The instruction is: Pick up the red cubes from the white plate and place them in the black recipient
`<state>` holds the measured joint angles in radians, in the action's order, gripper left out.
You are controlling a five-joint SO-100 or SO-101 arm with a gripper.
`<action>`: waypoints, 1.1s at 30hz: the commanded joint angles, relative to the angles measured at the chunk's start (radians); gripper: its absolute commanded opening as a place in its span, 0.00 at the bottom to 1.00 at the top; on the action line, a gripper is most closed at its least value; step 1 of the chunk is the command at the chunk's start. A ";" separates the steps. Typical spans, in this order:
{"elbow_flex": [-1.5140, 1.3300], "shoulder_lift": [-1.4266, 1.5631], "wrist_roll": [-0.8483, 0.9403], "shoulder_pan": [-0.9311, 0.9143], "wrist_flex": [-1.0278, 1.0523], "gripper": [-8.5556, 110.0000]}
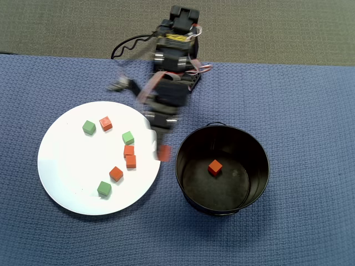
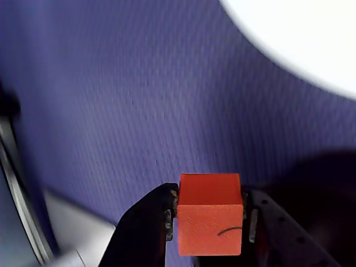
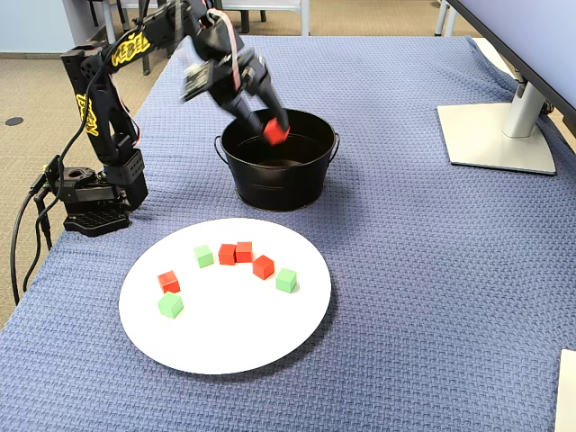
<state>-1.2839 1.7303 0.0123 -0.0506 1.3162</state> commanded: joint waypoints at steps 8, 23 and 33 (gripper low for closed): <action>-0.121 0.025 0.115 0.218 -0.170 0.40; -0.141 -0.190 0.857 -0.184 -0.158 0.31; -0.123 -0.268 1.278 -0.278 -0.179 0.30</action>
<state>-1.4465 1.4557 1.1858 -0.2746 1.1536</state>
